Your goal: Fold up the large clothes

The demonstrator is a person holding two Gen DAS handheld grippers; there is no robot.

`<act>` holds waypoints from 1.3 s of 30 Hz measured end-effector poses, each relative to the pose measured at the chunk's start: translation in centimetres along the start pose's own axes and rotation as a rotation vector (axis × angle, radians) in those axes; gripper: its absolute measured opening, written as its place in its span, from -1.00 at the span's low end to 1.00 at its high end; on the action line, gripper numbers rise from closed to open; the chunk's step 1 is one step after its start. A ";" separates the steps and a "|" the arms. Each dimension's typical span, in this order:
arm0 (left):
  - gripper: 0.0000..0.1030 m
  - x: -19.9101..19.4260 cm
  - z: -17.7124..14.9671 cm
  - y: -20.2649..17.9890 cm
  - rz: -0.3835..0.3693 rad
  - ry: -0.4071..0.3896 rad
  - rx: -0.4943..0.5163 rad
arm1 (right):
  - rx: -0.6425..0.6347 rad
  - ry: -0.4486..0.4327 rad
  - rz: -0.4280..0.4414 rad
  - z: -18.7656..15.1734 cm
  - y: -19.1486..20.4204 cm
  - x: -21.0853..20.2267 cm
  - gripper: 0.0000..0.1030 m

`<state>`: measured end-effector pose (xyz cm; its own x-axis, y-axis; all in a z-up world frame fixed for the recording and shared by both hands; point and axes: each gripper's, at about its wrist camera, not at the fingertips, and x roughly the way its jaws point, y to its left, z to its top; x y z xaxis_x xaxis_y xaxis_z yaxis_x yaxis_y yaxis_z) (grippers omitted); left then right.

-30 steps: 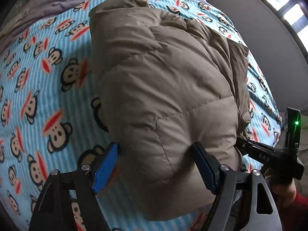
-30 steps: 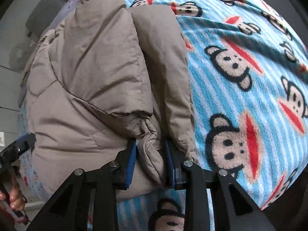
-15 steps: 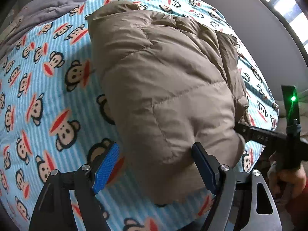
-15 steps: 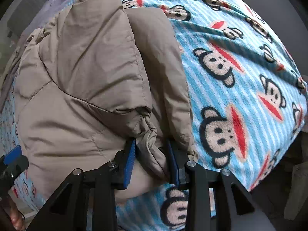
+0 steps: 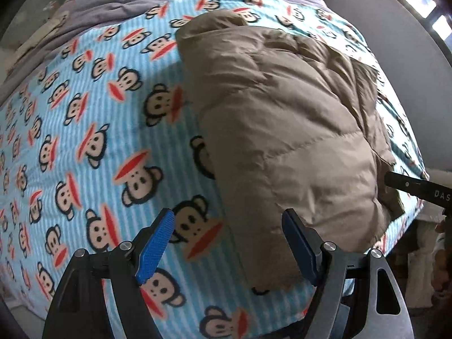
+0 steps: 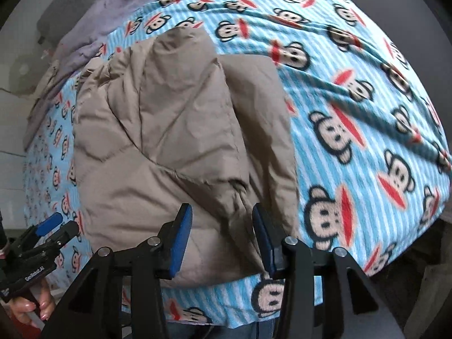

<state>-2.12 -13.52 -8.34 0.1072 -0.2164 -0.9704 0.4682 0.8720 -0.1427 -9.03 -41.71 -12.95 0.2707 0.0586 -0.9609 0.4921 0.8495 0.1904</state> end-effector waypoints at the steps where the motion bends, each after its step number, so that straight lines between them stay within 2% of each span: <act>1: 0.54 0.1 0.1 0.1 0.005 0.007 -0.013 | -0.006 0.009 0.005 0.3 -0.2 0.3 -0.07; 5: 0.54 0.2 0.3 0.3 0.028 0.002 -0.041 | -0.016 0.034 0.031 1.1 -1.2 1.7 -0.07; 11: 0.54 0.1 0.6 0.9 0.001 -0.020 -0.087 | 0.003 0.070 0.071 1.2 -1.7 2.6 -0.05; 12: 0.59 0.2 0.8 1.0 0.007 -0.020 -0.092 | 0.005 0.072 0.077 1.3 -1.8 2.6 -0.02; 13: 0.97 0.3 0.9 1.0 0.015 -0.019 -0.094 | 0.006 0.075 0.083 1.3 -1.8 2.6 -0.01; 15: 1.00 0.3 1.2 0.9 0.056 -0.025 -0.083 | 0.002 0.080 0.091 1.4 -2.0 2.6 0.00; 19: 1.00 0.3 1.9 0.5 0.070 -0.032 -0.057 | -0.021 0.073 0.098 2.1 -2.1 2.0 0.00; 22: 1.00 0.4 2.6 0.8 0.028 -0.032 -0.091 | -0.033 0.042 0.112 2.9 -2.2 0.9 0.21; 26: 1.00 1.0 3.3 1.5 -0.006 -0.012 -0.153 | -0.043 -0.013 0.113 4.3 -2.6 0.0 0.62; 31: 1.00 2.0 3.9 1.5 -0.022 0.006 -0.158 | -0.067 -0.021 0.135 5.4 -2.7 0.1 0.71; 32: 1.00 2.3 4.1 1.8 -0.048 0.013 -0.161 | -0.085 -0.018 0.129 5.7 -2.7 0.3 0.71; 35: 1.00 3.5 4.6 3.4 -0.186 0.044 -0.223 | -0.096 -0.030 0.107 6.6 -3.9 1.0 0.73; 36: 1.00 3.9 4.8 3.9 -0.218 0.050 -0.241 | -0.090 -0.021 0.121 6.8 -4.5 1.3 0.90; 37: 1.00 4.3 5.0 4.4 -0.239 0.057 -0.260 | -0.077 -0.006 0.138 7.1 -5.1 1.6 1.00; 39: 1.00 4.8 5.2 5.0 -0.250 0.066 -0.278 | -0.058 0.020 0.188 7.7 -6.2 2.4 0.99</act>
<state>5.27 -12.53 -12.72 -0.0418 -0.4169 -0.9080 0.2159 0.8835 -0.4157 -5.02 -50.90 -14.89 0.3368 0.2293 -0.9132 0.3854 0.8513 0.3559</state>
